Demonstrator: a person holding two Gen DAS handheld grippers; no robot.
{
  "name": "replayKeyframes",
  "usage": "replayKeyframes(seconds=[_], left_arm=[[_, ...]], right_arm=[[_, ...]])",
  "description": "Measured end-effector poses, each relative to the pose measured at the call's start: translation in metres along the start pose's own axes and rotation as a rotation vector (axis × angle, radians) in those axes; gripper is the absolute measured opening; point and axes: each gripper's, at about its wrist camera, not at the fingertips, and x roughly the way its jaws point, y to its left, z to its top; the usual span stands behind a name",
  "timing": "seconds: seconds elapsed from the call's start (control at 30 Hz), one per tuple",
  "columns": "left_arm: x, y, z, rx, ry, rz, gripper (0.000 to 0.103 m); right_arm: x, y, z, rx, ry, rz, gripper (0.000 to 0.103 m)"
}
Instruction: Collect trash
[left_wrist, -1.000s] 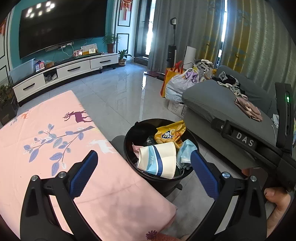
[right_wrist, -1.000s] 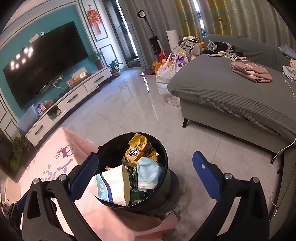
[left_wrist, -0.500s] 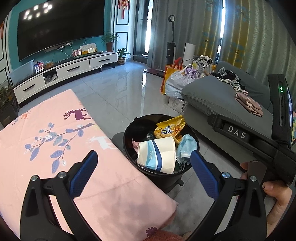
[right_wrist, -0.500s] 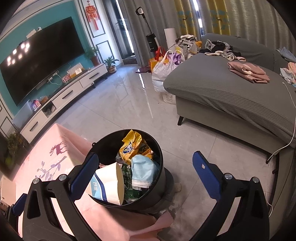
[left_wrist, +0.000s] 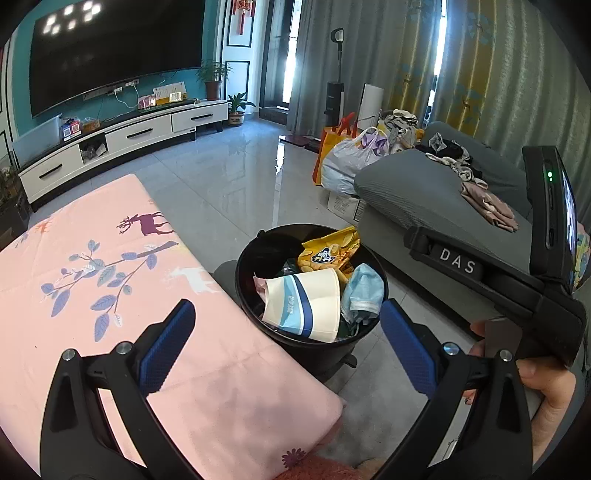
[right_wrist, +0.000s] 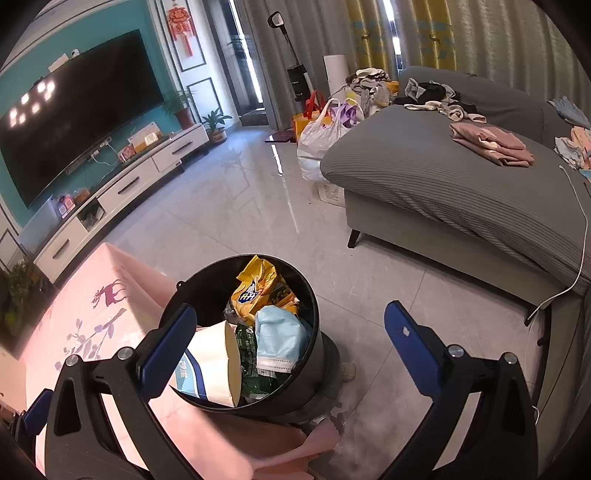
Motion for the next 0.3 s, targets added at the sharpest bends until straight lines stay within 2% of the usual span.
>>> replayKeyframes(seconds=[0.3], left_arm=[[-0.0024,0.0047,-0.0001,-0.038,0.004,-0.036,0.100]], right_arm=[[0.0006,-0.0017,-0.0014,-0.003,0.002,-0.008,0.100]])
